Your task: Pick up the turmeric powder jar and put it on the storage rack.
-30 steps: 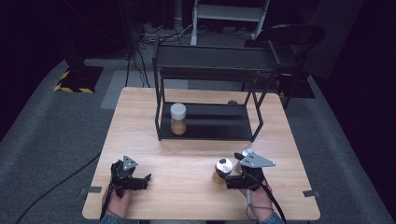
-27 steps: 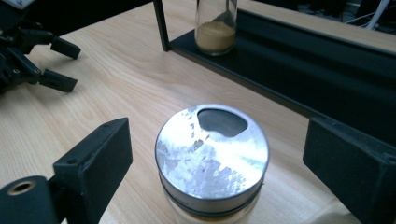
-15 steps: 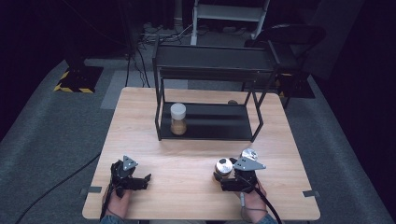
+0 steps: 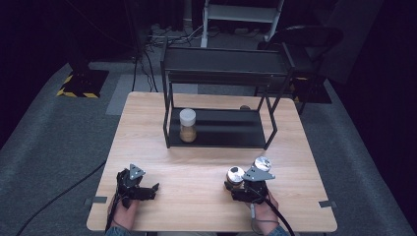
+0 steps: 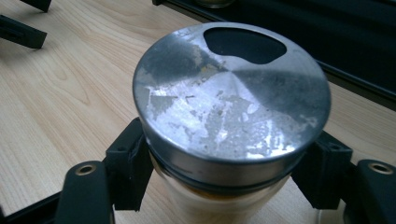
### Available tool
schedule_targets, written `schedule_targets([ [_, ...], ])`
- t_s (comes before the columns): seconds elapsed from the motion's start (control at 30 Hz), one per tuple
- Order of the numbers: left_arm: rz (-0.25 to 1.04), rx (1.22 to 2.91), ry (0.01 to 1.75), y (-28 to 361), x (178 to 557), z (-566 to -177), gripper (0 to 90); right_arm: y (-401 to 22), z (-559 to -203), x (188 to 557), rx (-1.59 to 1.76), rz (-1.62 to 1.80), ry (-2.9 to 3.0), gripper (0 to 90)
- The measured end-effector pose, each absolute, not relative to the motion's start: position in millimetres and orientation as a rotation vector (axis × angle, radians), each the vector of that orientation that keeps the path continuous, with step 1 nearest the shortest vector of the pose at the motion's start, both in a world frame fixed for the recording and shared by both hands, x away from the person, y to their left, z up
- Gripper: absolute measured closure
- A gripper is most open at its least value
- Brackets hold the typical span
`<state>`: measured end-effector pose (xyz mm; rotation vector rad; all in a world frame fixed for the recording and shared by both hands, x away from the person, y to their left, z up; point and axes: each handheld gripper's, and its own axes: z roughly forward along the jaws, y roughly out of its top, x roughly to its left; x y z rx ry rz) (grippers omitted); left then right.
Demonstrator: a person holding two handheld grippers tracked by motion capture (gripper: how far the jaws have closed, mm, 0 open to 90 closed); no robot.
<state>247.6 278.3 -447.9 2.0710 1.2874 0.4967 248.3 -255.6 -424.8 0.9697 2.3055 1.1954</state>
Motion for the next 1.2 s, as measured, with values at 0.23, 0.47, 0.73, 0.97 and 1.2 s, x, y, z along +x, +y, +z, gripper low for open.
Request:
schedule_targets([
  [0.23, 0.497, 2.070, 1.288, 278, 248, -448, 0.5, -254, -422, 249, 0.966, 1.183, 2.313, 30.9],
  [0.47, 0.498, 2.071, 1.288, 278, 247, -448, 0.4, -254, -409, 252, 0.959, 1.188, 2.313, 31.0],
  [0.73, 0.498, 2.071, 1.288, 278, 248, -448, 0.4, -249, -380, 256, 0.933, 1.189, 2.293, 30.9],
  [0.97, 0.500, 2.071, 1.290, 277, 248, -448, 0.2, -240, -353, 266, 0.913, 1.182, 2.270, 30.9],
  [1.2, 0.499, 2.073, 1.289, 277, 248, -448, 0.2, -224, -329, 285, 0.904, 1.188, 2.260, 31.0],
])
